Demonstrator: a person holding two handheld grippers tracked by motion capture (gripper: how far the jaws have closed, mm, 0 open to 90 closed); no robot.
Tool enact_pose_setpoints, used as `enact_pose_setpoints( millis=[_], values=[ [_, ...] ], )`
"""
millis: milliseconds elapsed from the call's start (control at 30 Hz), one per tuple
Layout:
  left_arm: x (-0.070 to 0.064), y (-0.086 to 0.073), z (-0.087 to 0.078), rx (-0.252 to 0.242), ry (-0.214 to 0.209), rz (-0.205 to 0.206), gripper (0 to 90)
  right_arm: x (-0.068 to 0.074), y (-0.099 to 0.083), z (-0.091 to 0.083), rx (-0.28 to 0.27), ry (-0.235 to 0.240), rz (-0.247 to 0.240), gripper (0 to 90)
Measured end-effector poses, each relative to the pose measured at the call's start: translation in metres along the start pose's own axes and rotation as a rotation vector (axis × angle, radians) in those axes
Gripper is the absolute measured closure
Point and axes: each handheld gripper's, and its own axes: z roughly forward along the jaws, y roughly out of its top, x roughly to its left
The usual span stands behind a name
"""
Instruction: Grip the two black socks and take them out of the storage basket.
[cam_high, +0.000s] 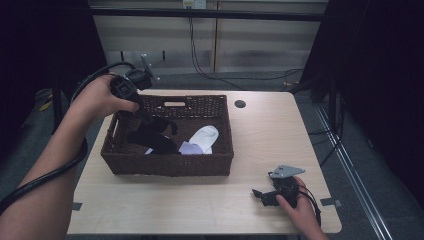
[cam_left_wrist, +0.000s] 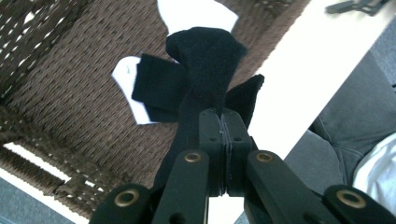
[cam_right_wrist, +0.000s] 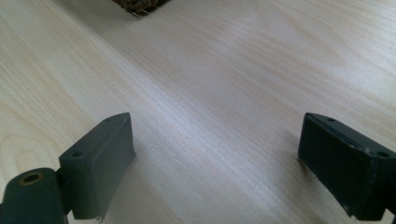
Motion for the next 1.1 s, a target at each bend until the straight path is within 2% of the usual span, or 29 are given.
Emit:
enact_pose_setpoints(
  millis=[367, 500, 700, 767, 800, 933, 1000, 1100],
  values=[
    [-0.043, 0.004, -0.019, 0.007, -0.006, 0.096, 88.8, 0.000, 0.000, 0.000, 0.000, 0.000, 0.000, 9.9],
    [-0.055, 0.003, -0.020, 0.007, -0.017, 0.126, 88.8, 0.000, 0.000, 0.000, 0.000, 0.000, 0.000, 9.9],
    [-0.070, -0.001, -0.002, 0.021, -0.050, 0.151, 88.8, 0.000, 0.000, 0.000, 0.001, 0.000, 0.000, 10.0],
    [-0.075, -0.001, 0.004, 0.027, -0.065, 0.166, 88.8, 0.000, 0.000, 0.000, 0.001, 0.000, 0.000, 9.9],
    [-0.078, -0.001, 0.006, 0.042, -0.070, 0.185, 88.9, 0.000, 0.000, 0.000, 0.001, 0.000, -0.001, 9.9],
    [-0.092, 0.003, 0.023, 0.034, -0.100, 0.223, 88.8, 0.000, 0.000, 0.000, 0.001, 0.000, 0.000, 10.0],
    [-0.095, 0.005, 0.026, 0.042, -0.104, 0.237, 88.8, 0.000, 0.000, 0.000, -0.001, 0.000, 0.000, 10.0],
    [-0.100, 0.007, 0.039, 0.030, -0.124, 0.248, 88.8, 0.000, 0.000, 0.000, -0.001, 0.000, 0.000, 9.9]
  ],
)
